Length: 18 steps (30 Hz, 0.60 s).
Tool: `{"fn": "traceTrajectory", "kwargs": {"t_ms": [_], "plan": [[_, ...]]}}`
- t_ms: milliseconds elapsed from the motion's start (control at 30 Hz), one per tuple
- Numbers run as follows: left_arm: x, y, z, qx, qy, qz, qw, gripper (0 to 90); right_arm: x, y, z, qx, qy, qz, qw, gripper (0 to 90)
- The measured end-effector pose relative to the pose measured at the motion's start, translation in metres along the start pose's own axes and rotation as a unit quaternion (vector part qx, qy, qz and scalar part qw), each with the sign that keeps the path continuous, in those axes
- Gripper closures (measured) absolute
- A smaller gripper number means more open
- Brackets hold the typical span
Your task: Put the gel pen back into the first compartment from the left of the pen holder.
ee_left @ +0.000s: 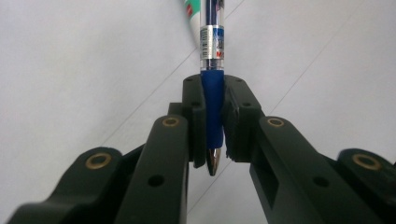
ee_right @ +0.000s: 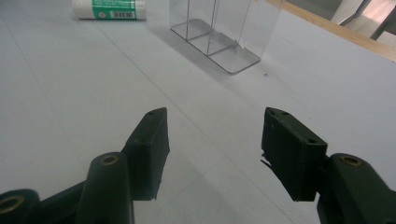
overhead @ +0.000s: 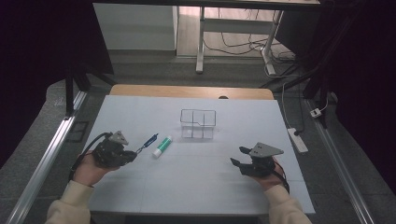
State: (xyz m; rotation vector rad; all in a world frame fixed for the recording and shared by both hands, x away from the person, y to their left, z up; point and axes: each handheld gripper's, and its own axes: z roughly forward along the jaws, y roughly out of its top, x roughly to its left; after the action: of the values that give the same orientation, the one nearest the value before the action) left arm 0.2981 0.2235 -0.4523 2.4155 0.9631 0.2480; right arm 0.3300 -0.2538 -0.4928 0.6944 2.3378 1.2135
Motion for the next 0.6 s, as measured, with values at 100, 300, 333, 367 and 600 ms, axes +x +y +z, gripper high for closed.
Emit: {"fn": "traceTrajectory", "kwargs": {"t_ms": [100, 300, 333, 367, 600], "plan": [[-0.005, 0.009, 0.002, -0.002, -0.006, 0.013, 0.9999, 79.5, 0.000, 0.000, 0.000, -0.001, 0.000, 0.000, 1.0000, 40.9], [-0.012, 0.026, 0.010, -0.003, -0.012, 0.028, 0.9995, 79.5, 0.002, 0.002, 0.000, -0.002, 0.001, -0.004, 1.0000, 40.9], [-0.014, 0.028, 0.011, -0.003, -0.013, 0.030, 0.9995, 79.5, 0.002, 0.002, 0.000, -0.002, 0.000, -0.005, 1.0000, 40.9], [-0.015, 0.031, 0.012, -0.003, -0.015, 0.033, 0.9993, 79.5, 0.002, 0.002, 0.001, -0.002, 0.000, -0.006, 1.0000, 40.9], [-0.022, 0.046, 0.022, -0.003, -0.022, 0.048, 0.9986, 79.5, 0.004, 0.003, 0.001, -0.002, -0.001, -0.011, 0.9999, 40.9]]}}
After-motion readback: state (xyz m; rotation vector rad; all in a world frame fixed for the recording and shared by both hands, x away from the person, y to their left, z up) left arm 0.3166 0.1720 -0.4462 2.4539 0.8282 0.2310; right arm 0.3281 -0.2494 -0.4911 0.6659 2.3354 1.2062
